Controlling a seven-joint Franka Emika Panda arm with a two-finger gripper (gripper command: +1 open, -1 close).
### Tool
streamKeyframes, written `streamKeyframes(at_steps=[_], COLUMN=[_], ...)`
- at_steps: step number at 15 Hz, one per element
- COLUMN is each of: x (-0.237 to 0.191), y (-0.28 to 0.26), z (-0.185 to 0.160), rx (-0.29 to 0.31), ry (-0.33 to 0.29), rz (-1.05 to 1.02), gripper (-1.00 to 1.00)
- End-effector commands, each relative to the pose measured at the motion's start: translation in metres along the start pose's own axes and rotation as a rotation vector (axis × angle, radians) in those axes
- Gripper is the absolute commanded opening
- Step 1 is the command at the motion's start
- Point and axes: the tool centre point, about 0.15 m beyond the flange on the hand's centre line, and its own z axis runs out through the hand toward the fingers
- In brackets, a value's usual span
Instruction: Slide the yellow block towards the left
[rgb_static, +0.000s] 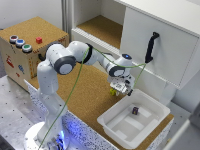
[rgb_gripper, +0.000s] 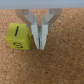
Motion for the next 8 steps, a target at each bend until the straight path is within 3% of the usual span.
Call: streamKeyframes(at_steps=[1,5,8], x=[0.005,0.014,0.017], y=[-0.024,-0.037,-0.051], z=[0.012,0.015,0.012], rx=[-0.018,-0.088,-0.089], ry=[0.039,0.047,0.033], rz=[0.033,0.047,0.044], gripper=[-1.00,-1.00,-1.00])
